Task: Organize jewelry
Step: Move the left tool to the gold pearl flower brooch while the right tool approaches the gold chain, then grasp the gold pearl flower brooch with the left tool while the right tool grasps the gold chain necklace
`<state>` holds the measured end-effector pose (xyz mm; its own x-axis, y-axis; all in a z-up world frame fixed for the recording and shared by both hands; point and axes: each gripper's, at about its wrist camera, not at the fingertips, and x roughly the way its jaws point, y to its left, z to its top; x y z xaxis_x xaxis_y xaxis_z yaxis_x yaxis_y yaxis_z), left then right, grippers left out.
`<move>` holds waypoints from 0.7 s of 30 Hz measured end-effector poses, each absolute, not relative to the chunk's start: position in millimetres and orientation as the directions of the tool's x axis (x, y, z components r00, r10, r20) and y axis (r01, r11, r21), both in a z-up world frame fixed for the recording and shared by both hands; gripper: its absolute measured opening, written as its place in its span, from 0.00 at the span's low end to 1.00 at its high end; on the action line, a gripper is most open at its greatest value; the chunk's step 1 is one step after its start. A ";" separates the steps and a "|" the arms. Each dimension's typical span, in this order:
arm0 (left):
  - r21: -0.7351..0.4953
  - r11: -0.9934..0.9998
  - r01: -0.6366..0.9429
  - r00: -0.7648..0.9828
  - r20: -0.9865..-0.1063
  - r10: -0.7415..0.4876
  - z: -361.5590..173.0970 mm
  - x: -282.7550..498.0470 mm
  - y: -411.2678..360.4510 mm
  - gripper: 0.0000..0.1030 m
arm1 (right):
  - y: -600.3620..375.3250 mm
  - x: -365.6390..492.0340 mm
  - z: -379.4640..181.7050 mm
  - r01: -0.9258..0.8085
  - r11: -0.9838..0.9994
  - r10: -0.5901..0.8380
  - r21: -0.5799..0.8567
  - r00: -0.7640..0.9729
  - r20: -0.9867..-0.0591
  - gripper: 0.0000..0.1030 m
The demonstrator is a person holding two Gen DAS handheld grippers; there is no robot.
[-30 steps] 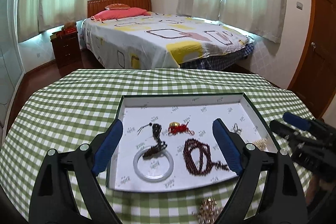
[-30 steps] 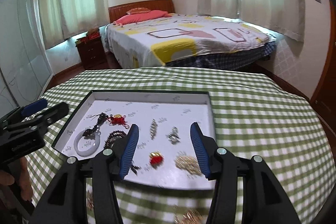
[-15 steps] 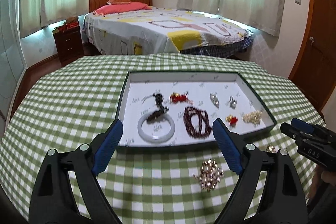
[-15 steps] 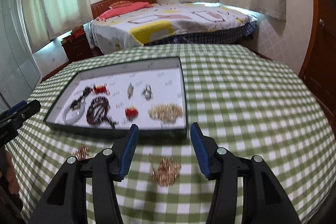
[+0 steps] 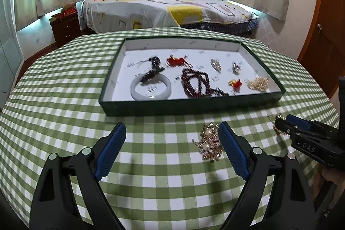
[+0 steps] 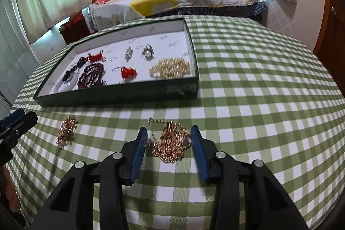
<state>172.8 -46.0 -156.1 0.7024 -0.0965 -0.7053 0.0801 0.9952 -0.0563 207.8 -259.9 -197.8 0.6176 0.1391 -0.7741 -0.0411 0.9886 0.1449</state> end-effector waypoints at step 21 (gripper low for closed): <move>-0.036 0.987 0.154 0.656 -0.744 -0.129 -183.3 183.2 -85.5 0.83 | -260.5 188.9 -200.0 -0.062 0.989 0.145 0.137 0.643 -0.752 0.14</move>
<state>183.2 -85.5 -183.3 0.6560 -0.1290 -0.7436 0.1538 0.9875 -0.0355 188.9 -260.5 -200.0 0.6433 0.1446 -0.7519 -0.0623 0.9886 0.1368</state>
